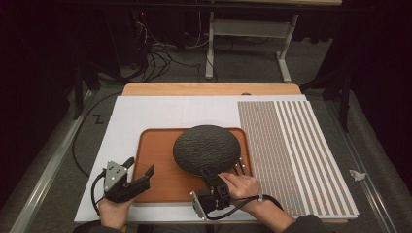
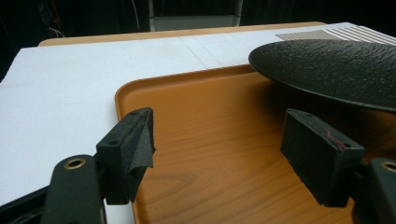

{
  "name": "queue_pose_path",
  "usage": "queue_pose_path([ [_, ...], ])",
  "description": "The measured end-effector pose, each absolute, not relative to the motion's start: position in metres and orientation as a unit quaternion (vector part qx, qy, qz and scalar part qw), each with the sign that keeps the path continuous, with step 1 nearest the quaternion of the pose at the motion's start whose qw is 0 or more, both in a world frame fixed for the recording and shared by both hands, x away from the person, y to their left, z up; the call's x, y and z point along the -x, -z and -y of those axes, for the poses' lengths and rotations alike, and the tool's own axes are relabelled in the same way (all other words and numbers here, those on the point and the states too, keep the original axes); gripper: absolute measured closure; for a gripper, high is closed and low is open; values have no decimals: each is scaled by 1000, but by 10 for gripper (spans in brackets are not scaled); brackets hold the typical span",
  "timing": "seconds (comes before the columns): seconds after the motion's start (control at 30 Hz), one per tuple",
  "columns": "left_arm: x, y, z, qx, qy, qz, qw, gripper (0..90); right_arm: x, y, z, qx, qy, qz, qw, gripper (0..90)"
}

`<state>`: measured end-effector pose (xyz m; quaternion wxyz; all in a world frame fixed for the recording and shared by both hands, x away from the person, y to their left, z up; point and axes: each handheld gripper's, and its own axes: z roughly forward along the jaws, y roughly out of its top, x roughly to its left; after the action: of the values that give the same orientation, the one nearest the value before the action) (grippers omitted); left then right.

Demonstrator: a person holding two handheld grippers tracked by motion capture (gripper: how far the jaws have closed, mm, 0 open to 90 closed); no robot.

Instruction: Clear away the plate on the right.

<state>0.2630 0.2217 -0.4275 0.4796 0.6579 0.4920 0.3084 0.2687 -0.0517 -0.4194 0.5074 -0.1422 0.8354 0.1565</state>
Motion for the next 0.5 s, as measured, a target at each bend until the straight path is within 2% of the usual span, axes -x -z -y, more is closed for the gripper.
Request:
queue_pose_path([
  [0.5, -263, 427, -222, -657, -308, -492, 481, 263, -268, 427, 33, 158, -164, -836, 499, 878],
])
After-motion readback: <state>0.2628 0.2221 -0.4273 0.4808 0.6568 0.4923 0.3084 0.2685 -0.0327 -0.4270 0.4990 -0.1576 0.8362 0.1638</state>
